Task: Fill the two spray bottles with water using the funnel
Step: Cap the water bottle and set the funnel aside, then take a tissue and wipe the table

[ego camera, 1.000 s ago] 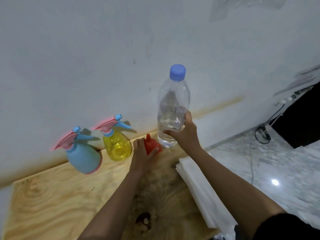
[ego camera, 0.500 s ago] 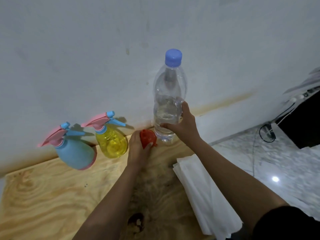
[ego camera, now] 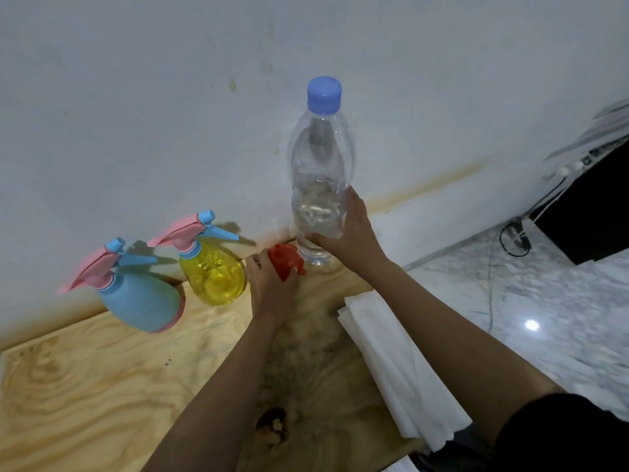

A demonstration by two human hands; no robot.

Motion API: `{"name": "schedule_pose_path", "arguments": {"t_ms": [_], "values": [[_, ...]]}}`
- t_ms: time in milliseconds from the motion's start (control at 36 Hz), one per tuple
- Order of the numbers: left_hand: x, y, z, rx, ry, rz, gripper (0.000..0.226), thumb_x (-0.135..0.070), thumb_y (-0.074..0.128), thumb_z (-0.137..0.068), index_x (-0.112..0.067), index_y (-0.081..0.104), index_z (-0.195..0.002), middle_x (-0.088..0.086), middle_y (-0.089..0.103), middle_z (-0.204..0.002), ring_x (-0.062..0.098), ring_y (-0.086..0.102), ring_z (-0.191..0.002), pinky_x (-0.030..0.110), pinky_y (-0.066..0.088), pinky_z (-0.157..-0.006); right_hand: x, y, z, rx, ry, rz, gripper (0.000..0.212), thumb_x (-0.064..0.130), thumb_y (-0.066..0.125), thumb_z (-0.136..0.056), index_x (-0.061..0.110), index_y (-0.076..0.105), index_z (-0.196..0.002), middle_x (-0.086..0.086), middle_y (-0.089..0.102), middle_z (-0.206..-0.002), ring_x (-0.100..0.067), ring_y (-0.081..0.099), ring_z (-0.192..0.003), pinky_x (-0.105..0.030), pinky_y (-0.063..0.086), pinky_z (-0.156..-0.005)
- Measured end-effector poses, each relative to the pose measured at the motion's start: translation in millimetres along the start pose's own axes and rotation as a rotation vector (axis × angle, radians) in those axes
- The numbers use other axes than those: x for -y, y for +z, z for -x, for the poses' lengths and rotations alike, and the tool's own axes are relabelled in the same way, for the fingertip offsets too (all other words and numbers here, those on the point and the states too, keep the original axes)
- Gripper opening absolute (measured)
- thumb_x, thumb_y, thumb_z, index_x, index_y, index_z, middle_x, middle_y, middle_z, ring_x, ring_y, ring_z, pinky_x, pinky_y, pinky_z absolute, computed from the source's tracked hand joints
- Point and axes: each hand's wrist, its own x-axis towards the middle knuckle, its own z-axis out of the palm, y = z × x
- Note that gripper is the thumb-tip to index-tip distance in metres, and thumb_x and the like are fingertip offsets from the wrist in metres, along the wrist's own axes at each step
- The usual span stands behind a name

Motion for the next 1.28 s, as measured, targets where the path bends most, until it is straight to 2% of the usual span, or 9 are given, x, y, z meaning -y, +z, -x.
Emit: {"name": "schedule_pose_path", "arguments": {"t_ms": [139, 250, 333, 444, 722, 861, 1056, 1167, 1278], "values": [[1.2, -1.1, -5.2, 0.044, -0.019, 0.034, 0.054, -0.021, 0.067, -0.083, -0.007, 0.04, -0.127, 0.013, 0.034, -0.127, 0.03, 0.039, -0.118, 0.043, 0.041, -0.102, 1.4, -1.0, -0.1, 0.034, 0.065, 0.047, 0.098, 0.047, 0.075, -0.069, 0.015, 0.02, -0.144, -0.007, 0.04, -0.138, -0.023, 0.042, -0.125, -0.045, 0.042, -0.102], [5.3, -2.3, -6.4, 0.088, 0.0, 0.046, 0.053, -0.017, 0.063, -0.086, -0.006, 0.037, -0.131, 0.014, 0.035, -0.132, 0.03, 0.04, -0.122, 0.042, 0.038, -0.106, 4.2, -14.3, 11.1, 0.055, 0.074, 0.07, 0.069, 0.025, 0.071, -0.08, 0.012, 0.036, -0.137, -0.009, 0.048, -0.132, -0.022, 0.044, -0.122, -0.033, 0.04, -0.1], [2.4, -6.2, 0.2, 0.085, -0.003, 0.068, 0.055, -0.015, 0.063, -0.087, -0.005, 0.036, -0.134, 0.015, 0.033, -0.137, 0.029, 0.037, -0.125, 0.039, 0.035, -0.107, 5.8, -27.2, 25.3, 0.006, 0.099, 0.115, 0.069, 0.023, 0.069, -0.084, 0.011, 0.033, -0.142, -0.009, 0.045, -0.139, -0.02, 0.042, -0.127, -0.033, 0.037, -0.105], [-8.4, -11.4, 19.3, 0.024, -0.01, 0.105, 0.061, -0.015, 0.064, -0.086, -0.007, 0.037, -0.14, 0.016, 0.034, -0.142, 0.03, 0.032, -0.13, 0.037, 0.029, -0.109, 8.5, -49.5, 48.0, -0.129, 0.157, 0.062, 0.045, 0.017, 0.067, -0.085, 0.01, 0.052, -0.127, -0.005, 0.055, -0.125, -0.016, 0.052, -0.112, -0.022, 0.041, -0.092], [-39.5, 5.7, 71.9, 0.532, 0.647, 0.013, 0.035, -0.02, 0.057, -0.094, -0.007, 0.055, -0.127, 0.01, 0.051, -0.133, 0.022, 0.042, -0.124, 0.007, 0.017, -0.094, -29.1, -89.8, 150.9, -0.251, 0.318, 0.131, 0.016, 0.015, 0.063, -0.087, 0.01, 0.066, -0.101, -0.005, 0.066, -0.094, -0.017, 0.061, -0.084, -0.021, 0.045, -0.074], [-58.5, 29.1, 83.0, 0.711, 0.904, -0.114, 0.046, -0.017, 0.061, -0.091, -0.005, 0.05, -0.134, 0.013, 0.047, -0.139, 0.028, 0.038, -0.132, 0.031, 0.025, -0.11, -57.0, -77.5, 201.6, -0.156, 0.483, 0.231, 0.027, 0.029, 0.069, -0.083, 0.014, 0.062, -0.105, -0.001, 0.06, -0.104, -0.02, 0.057, -0.098, -0.033, 0.048, -0.082], [-70.5, 65.5, 76.1, 0.776, 1.299, -0.344, 0.06, -0.016, 0.068, -0.081, -0.003, 0.048, -0.136, 0.016, 0.046, -0.142, 0.036, 0.043, -0.132, 0.048, 0.032, -0.108, -75.5, -55.6, 228.3, -0.069, 0.589, 0.453, 0.07, 0.052, 0.067, -0.077, 0.027, 0.04, -0.136, 0.0, 0.04, -0.139, -0.022, 0.04, -0.125, -0.043, 0.041, -0.097], [-75.6, 79.7, 76.7, 0.77, 1.303, -0.48, 0.048, -0.023, 0.054, -0.094, -0.013, 0.044, -0.14, 0.001, 0.034, -0.152, 0.022, 0.022, -0.145, 0.04, 0.011, -0.116, -84.8, -48.5, 230.1, -0.163, 0.577, 0.479, 0.051, 0.046, 0.064, -0.082, 0.024, 0.051, -0.126, 0.0, 0.05, -0.13, -0.022, 0.047, -0.118, -0.041, 0.043, -0.091], [-76.9, 79.5, 72.2, 0.763, 1.311, -0.372, 0.021, -0.011, 0.067, -0.082, -0.008, 0.072, -0.103, 0.011, 0.062, -0.126, 0.033, 0.049, -0.127, 0.049, 0.027, -0.109, -87.8, -47.1, 227.9, -0.298, 0.514, 0.478, 0.024, 0.034, 0.063, -0.086, 0.02, 0.064, -0.105, 0.001, 0.057, -0.117, -0.021, 0.05, -0.112, -0.036, 0.04, -0.086]]}}
